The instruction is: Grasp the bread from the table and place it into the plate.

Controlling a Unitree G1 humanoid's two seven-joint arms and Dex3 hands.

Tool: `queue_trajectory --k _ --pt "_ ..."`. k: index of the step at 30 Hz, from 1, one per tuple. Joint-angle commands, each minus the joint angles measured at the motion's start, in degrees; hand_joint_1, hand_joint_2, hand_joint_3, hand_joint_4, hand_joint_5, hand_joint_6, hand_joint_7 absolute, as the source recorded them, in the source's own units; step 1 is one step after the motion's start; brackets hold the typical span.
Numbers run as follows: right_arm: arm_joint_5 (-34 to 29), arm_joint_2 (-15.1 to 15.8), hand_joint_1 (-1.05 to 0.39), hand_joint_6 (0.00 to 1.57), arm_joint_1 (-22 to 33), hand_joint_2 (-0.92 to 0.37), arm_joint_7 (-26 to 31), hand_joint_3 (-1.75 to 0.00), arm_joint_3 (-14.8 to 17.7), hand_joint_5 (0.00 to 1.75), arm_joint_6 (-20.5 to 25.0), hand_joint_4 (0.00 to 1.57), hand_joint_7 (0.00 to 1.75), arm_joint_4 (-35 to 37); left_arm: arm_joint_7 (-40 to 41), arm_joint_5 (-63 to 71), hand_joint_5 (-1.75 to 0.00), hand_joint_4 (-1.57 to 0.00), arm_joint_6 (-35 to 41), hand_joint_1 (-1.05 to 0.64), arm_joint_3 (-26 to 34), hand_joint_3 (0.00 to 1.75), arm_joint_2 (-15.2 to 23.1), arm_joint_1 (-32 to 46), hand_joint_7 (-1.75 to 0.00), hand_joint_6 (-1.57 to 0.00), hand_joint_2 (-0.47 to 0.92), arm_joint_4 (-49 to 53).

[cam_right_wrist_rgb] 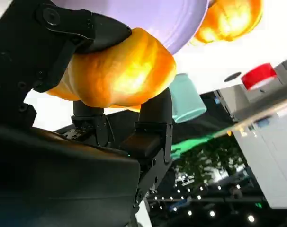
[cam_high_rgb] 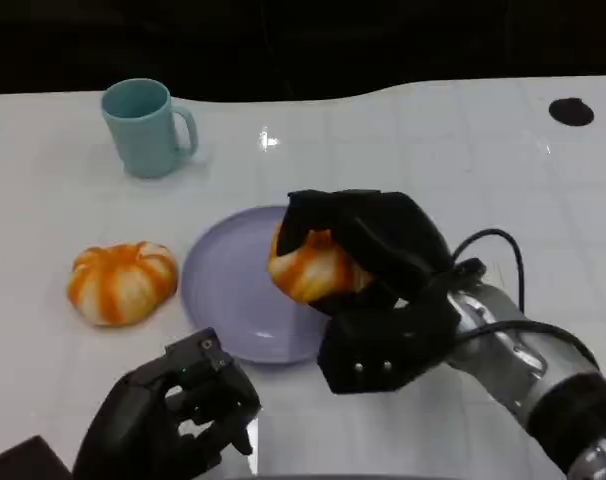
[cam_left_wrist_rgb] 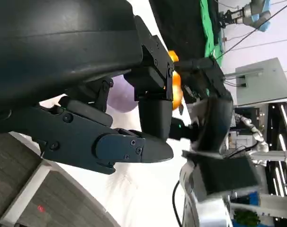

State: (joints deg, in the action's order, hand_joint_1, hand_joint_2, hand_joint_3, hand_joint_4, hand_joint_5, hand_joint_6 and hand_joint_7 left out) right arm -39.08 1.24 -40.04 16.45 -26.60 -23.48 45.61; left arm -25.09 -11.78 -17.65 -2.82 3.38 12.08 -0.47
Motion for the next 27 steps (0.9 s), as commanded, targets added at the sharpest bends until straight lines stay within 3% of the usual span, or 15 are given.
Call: queue_trajectory --k 1,3,5,7,9,11,15,19,27 --pt "1.3 -2.2 -0.16 0.73 -4.5 -0.3 1.7 -1.29 0.6 1.75 1.3 0.95 1.64 6.5 0.6 0.9 -1.75 -0.66 -1.2 -0.55 -0.2 0.32 0.6 0.6 -1.53 -0.58 0.92 -0.9" --pt "2.5 -3.2 -0.15 0.75 -5.7 -0.3 1.1 -1.27 1.3 1.75 2.0 0.93 1.55 8.6 0.7 1.2 -1.75 -0.65 -1.2 -0.55 -0.5 0.32 0.7 0.7 -1.53 -0.58 0.92 -1.2" --pt "3.9 -3.8 -0.18 0.78 -6.7 -0.43 -1.4 -1.04 1.8 1.69 3.7 0.75 1.05 9.9 0.8 1.3 -1.75 -0.65 -0.7 -0.54 -0.7 0.31 0.6 0.9 -1.54 -0.59 0.92 -1.8" --pt "3.4 -3.2 -0.26 0.67 -7.3 -0.61 -4.5 -0.69 0.6 1.12 5.3 0.51 0.58 9.6 0.6 1.2 -1.75 -0.66 -0.4 -0.52 -0.8 0.31 0.6 1.0 -1.54 -0.59 0.92 -2.3" --pt "2.7 -2.6 -0.33 0.59 -7.4 -0.78 -6.5 -0.39 -0.3 0.6 6.5 0.41 0.25 8.8 0.5 1.0 -1.75 -0.66 -0.1 -0.51 -0.8 0.31 0.7 1.1 -1.55 -0.58 0.92 -2.7" --pt "1.6 -2.0 -0.42 0.49 -7.3 -0.88 -8.2 -0.22 -1.5 0.38 7.9 0.28 0.08 7.7 0.5 0.9 -1.75 -0.67 0.4 -0.5 -0.8 0.31 0.9 1.2 -1.55 -0.58 0.92 -3.0" --pt "0.9 -0.9 -0.58 0.33 -6.6 -0.92 -11.3 -0.19 -2.7 0.25 10.2 0.1 0.0 5.2 0.8 1.2 -1.75 -0.67 0.9 -0.51 -0.8 0.31 0.9 1.3 -1.55 -0.59 0.92 -3.4" --pt "0.9 0.3 -0.67 0.25 -5.5 -0.92 -14.4 -0.26 -3.2 0.27 11.5 0.01 0.0 1.5 0.7 1.3 -1.75 -0.67 0.7 -0.52 -0.8 0.31 1.0 1.2 -1.55 -0.59 0.92 -3.3" --pt "1.9 3.6 -0.72 0.22 -0.4 -0.92 -19.0 -0.31 -2.1 0.31 13.1 0.0 0.0 -10.0 0.6 1.2 -1.75 -0.67 0.0 -0.51 -0.9 0.32 0.8 1.0 -1.55 -0.58 0.92 -2.8"
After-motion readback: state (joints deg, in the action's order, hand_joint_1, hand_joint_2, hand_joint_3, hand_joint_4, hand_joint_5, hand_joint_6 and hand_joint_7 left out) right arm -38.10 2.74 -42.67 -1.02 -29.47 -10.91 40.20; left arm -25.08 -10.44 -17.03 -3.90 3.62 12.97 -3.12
